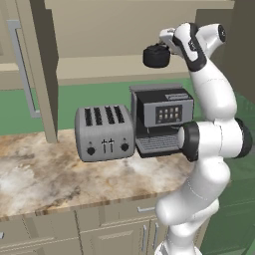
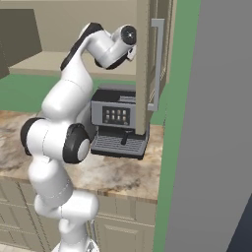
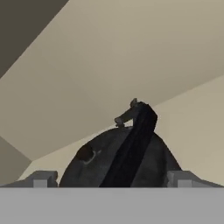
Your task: Open the cabinet, pick the kettle from the cabinet, and place it in the sink.
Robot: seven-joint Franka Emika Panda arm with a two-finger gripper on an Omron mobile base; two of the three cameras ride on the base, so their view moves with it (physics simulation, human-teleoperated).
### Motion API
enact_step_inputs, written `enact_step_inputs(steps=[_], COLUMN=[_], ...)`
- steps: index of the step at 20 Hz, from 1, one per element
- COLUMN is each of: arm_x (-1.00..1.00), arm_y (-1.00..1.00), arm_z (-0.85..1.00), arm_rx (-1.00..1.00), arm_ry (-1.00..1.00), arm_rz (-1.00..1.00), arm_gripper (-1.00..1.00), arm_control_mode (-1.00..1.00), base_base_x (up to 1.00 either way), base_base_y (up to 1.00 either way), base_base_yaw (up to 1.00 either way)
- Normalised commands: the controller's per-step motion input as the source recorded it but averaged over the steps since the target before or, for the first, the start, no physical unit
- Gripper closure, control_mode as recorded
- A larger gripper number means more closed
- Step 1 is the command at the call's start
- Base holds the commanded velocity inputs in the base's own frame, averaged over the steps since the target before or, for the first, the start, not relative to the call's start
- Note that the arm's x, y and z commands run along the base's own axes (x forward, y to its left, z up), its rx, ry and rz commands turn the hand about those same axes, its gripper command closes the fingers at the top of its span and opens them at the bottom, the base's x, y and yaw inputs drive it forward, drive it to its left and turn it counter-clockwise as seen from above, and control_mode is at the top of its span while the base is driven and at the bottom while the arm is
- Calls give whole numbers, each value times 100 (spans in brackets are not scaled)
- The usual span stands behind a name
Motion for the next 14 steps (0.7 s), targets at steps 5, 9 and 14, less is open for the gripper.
enact_step_inputs(steps=[5,9,14], arm_x=[24,23,10], arm_y=[0,-1,0], arm_z=[0,0,-9], arm_rx=[-7,-5,-4], arm_ry=[0,0,0], arm_rz=[0,0,0], arm_gripper=[-100,-100,-100], arm_control_mode=[-100,-100,-100], base_base_x=[0,0,0], base_base_y=[0,0,0], base_base_yaw=[0,0,0])
